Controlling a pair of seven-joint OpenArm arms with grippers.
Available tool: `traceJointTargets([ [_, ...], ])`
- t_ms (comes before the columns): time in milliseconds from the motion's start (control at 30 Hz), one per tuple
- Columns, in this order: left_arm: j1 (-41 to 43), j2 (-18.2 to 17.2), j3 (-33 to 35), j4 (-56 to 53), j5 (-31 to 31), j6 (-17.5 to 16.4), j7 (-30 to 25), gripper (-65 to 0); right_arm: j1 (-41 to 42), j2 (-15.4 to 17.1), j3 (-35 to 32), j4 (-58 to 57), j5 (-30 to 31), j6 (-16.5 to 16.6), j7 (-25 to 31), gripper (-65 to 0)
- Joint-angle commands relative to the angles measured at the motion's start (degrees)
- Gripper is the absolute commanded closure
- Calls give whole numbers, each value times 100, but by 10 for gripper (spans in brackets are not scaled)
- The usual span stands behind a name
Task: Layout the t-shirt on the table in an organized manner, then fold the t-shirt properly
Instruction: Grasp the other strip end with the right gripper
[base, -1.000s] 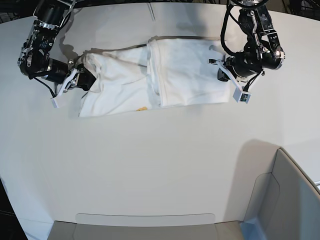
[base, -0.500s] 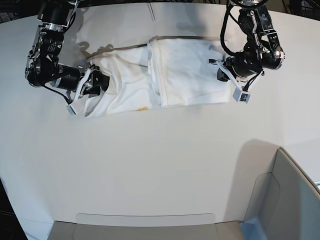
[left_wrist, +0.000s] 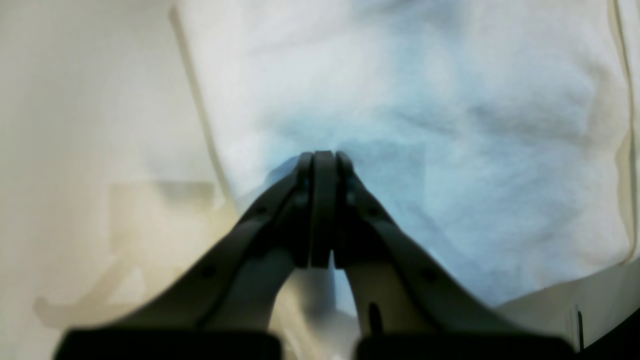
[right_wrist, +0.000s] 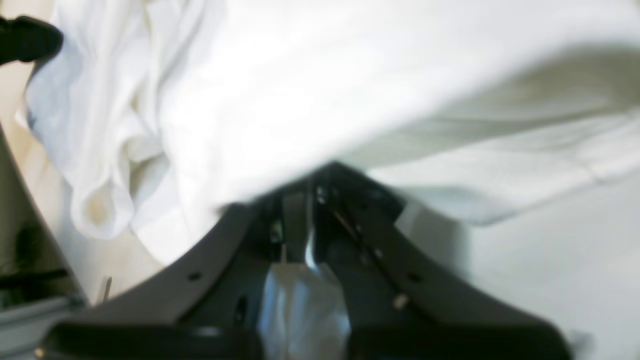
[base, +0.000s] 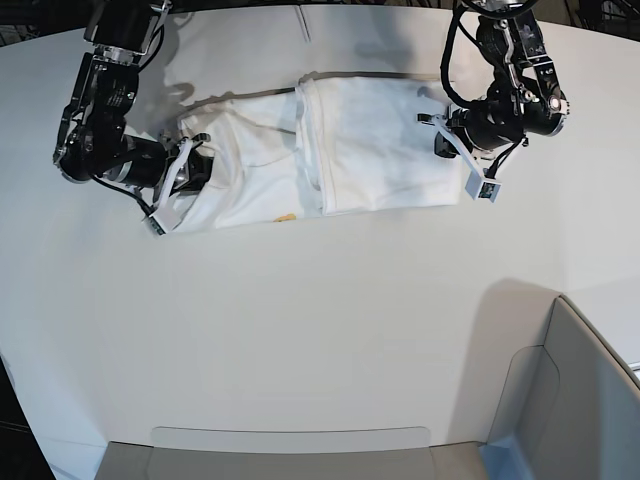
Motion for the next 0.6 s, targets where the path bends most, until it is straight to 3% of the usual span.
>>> traceJointTargets([
  [0, -44, -32, -3, 94, -31, -22, -66, 0, 113, 112, 20, 308, 126, 73, 117, 0],
  [200, -35, -32, -3, 94, -31, -22, -66, 0, 394, 393, 169, 615, -498, 73, 117, 0],
  [567, 53, -50, -3, 94, -31, -22, -66, 0, 632, 464, 943, 264, -1122, 73, 117, 0],
])
